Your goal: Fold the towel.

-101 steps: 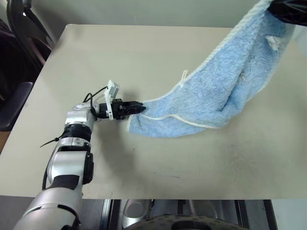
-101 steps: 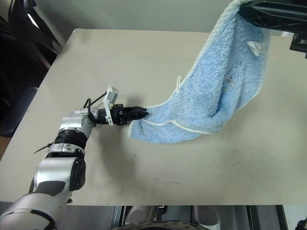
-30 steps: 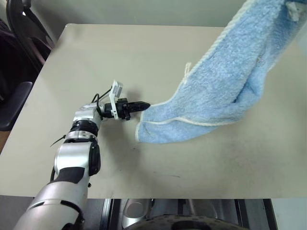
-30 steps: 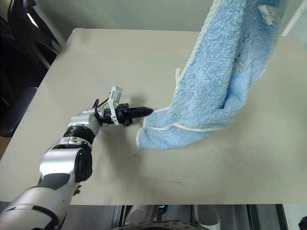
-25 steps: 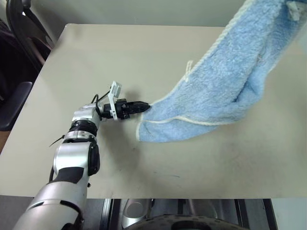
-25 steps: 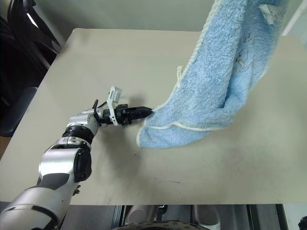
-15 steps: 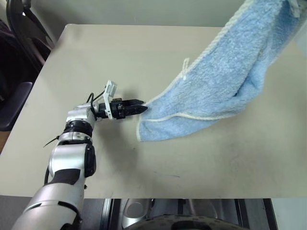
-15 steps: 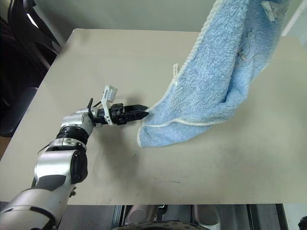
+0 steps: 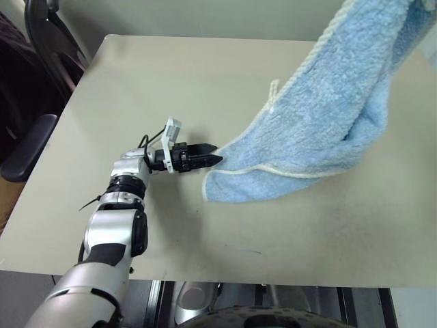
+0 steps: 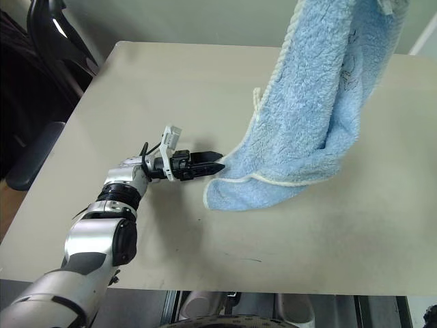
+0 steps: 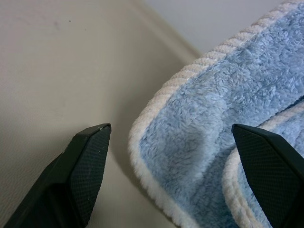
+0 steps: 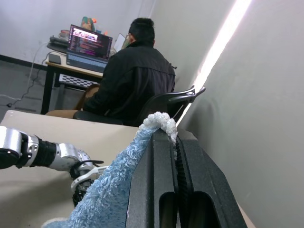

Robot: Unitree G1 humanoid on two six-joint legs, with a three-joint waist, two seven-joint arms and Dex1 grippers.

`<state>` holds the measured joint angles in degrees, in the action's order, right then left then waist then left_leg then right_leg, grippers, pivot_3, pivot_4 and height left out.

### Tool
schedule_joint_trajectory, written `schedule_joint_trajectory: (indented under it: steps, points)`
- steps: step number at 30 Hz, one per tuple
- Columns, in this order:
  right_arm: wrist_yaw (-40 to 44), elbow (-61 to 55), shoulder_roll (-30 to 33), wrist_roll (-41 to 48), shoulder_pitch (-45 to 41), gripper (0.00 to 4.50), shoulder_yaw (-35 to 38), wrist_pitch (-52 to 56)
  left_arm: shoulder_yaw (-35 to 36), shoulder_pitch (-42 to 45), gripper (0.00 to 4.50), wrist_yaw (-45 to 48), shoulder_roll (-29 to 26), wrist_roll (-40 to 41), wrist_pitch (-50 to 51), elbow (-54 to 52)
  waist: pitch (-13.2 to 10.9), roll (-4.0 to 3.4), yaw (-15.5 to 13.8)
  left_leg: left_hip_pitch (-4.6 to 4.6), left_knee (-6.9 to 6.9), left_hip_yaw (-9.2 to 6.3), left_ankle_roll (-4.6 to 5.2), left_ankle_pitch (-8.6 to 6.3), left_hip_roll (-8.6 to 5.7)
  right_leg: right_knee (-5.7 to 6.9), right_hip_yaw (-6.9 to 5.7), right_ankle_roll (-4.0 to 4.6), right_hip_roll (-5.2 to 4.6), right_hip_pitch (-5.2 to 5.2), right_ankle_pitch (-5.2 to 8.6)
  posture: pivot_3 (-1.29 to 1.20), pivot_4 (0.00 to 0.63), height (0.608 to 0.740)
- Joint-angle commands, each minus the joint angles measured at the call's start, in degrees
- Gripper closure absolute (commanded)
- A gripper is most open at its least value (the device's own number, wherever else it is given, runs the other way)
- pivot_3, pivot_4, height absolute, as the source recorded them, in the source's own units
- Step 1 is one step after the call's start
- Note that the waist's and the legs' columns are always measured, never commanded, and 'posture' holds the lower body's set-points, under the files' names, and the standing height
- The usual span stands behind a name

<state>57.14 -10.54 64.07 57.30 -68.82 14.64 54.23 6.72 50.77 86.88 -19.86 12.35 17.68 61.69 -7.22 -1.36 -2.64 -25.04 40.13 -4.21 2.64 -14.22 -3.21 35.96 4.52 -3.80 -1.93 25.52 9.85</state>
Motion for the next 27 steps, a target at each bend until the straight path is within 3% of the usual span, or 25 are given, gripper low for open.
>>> schedule_joint_trajectory:
  steps: [1, 11, 12, 14, 25, 27]
  points:
    - [-0.68, -0.61, 0.76, 0.99, -1.73, 4.5, 2.14, -0.2, -1.66, -1.67, 0.08, 1.18, 2.47, 0.31, 2.31, -0.15, 0.0, -0.01, 0.0, 0.0, 0.0, 0.01, 0.06, 0.01, -0.09, 0.0, -0.04, -0.02, -0.1, 0.0, 0.01, 0.0, 0.15, 0.733]
    - [-0.45, -1.4, 1.24, 0.49, -0.6, 4.5, 2.06, -0.59, -2.63, -1.06, 0.08, 2.35, 4.88, 1.15, 5.64, -2.48, 0.0, -0.01, -0.07, -0.01, 0.0, 0.02, 0.76, 0.03, -1.18, -0.05, -0.04, -0.88, -1.16, -0.24, 0.31, 0.0, 0.15, 0.733]
    - [-0.46, -1.45, 1.24, 0.48, -0.46, 4.5, 2.1, -0.62, -2.65, -1.02, 0.25, 2.5, 4.7, 1.24, 5.96, -2.54, 0.0, -0.01, -0.07, -0.01, 0.01, 0.02, 0.8, 0.01, -1.2, -0.08, -0.04, -0.92, -1.18, -0.26, 0.32, 0.0, 0.15, 0.733]
    - [-0.52, -1.53, 1.24, 0.54, -0.29, 4.5, 2.19, -0.61, -2.73, -1.05, 0.65, 2.69, 4.35, 1.33, 6.39, -2.74, 0.0, -0.01, -0.06, -0.02, 0.01, 0.04, 0.83, -0.02, -1.22, -0.15, -0.04, -1.09, -1.2, -0.29, 0.26, 0.0, 0.15, 0.733]
    - [-0.07, -1.65, 1.49, -0.18, 0.82, 4.5, 2.09, -1.35, -7.94, -3.66, 4.38, 4.49, 2.08, -1.08, 1.84, -5.69, 0.0, 0.0, 0.56, -0.04, -0.09, 0.03, 0.76, -0.08, -1.21, -0.14, -0.04, -1.35, -1.19, -0.2, 0.31, 0.0, 0.15, 0.733]
    - [-0.03, -1.82, 1.48, -0.27, 1.09, 4.5, 2.13, -1.38, -7.16, -3.38, 4.45, 3.77, 1.99, 0.03, 2.56, -6.03, 0.0, 0.0, 0.73, -0.03, -0.07, 0.03, 0.76, -0.08, -1.21, -0.12, -0.04, -1.35, -1.19, -0.22, 0.31, 0.0, 0.15, 0.733]
